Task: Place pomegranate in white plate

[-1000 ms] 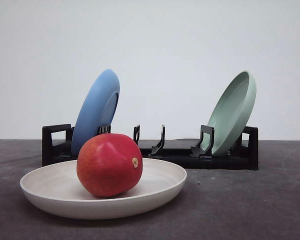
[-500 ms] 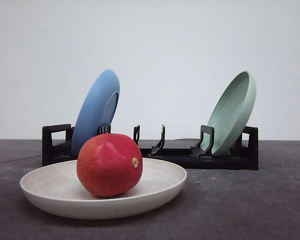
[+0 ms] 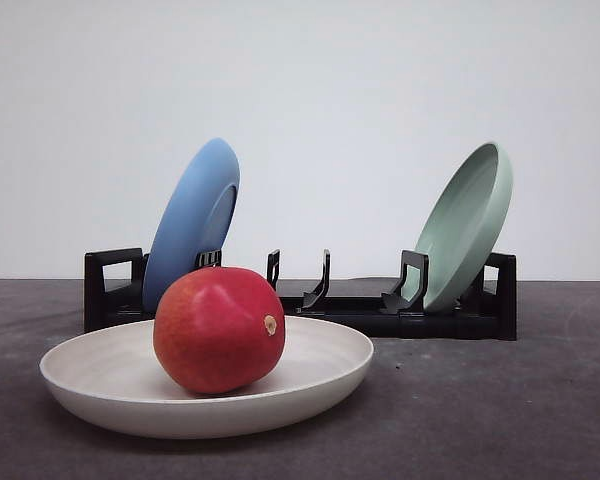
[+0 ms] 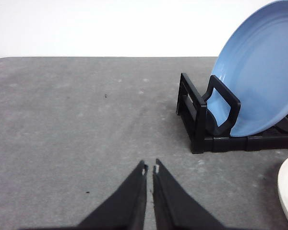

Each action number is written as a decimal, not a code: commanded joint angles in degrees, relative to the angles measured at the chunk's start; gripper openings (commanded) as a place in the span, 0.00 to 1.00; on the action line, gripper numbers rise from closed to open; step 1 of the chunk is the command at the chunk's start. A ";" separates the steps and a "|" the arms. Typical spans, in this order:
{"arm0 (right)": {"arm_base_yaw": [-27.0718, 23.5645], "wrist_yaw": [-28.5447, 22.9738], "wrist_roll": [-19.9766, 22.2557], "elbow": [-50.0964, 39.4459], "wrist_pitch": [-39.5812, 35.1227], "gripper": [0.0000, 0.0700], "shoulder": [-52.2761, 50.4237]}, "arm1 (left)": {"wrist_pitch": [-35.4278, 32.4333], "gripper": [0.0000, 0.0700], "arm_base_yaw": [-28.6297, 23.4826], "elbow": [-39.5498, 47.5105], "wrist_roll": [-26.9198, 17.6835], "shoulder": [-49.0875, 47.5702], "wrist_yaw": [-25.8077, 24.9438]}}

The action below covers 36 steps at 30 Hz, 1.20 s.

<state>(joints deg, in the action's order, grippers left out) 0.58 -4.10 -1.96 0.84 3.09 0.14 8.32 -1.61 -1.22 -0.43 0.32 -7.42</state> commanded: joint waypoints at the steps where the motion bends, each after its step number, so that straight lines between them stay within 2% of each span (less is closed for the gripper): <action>1: 0.04 -0.05 -0.74 -0.20 -0.52 0.04 0.07 | -0.57 0.00 0.02 0.53 -0.42 -0.04 0.09; 36: 0.04 -0.04 -0.74 -0.20 -0.52 0.04 0.07 | -0.57 0.00 0.02 0.53 -0.42 -0.04 0.09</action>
<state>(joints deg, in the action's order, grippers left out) 0.60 -4.10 -1.96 0.84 3.09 0.14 8.32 -1.61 -1.23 -0.43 0.32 -7.40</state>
